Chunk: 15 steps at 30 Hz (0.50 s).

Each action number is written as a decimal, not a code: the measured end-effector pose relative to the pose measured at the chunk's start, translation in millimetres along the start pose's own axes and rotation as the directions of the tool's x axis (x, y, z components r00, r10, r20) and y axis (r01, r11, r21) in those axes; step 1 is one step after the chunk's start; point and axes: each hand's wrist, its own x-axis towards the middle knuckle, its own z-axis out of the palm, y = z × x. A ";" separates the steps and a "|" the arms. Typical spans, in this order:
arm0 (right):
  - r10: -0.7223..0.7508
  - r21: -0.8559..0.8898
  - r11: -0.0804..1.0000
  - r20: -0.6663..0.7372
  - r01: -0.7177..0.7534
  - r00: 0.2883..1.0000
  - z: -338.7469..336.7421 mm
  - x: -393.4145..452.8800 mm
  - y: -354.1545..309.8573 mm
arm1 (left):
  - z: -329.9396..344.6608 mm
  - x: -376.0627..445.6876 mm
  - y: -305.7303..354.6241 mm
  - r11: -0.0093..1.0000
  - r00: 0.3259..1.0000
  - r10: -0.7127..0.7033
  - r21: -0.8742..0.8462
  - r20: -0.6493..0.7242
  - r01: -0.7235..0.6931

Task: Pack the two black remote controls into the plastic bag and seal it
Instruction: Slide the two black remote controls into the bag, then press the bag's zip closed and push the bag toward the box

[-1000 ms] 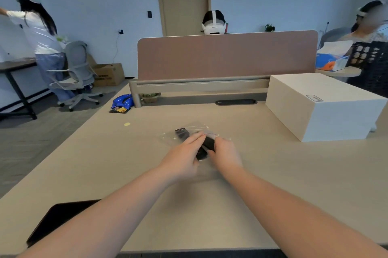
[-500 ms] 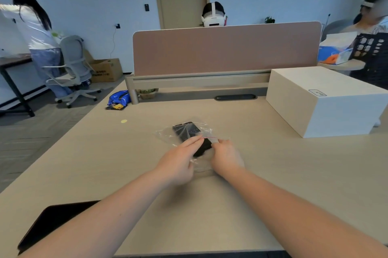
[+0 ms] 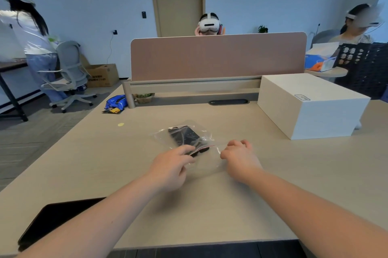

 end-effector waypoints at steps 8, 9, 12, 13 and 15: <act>-0.004 0.034 0.999 -0.097 0.007 0.995 -3.3 -19.4 13.6 | 29.0 -28.5 -12.8 0.917 0.964 0.260 0.326 -0.054 -0.229; -0.008 0.081 0.997 -0.144 0.019 0.990 -4.9 -20.9 12.0 | 30.9 -30.7 -13.0 0.934 0.966 0.239 0.295 -0.094 -0.202; -0.103 0.197 0.971 -0.156 0.133 0.982 -9.5 -22.9 3.1 | 33.8 -35.5 -17.2 0.952 0.962 0.220 0.249 -0.162 -0.176; -0.148 0.197 0.965 -0.123 0.170 0.981 -10.2 -22.5 -0.7 | 33.4 -36.4 -18.2 0.952 0.959 0.224 0.248 -0.171 -0.178; -0.223 0.151 0.960 -0.094 0.236 0.970 -8.8 -19.3 -7.6 | 33.8 -37.4 -21.7 0.943 0.954 0.245 0.269 -0.172 -0.194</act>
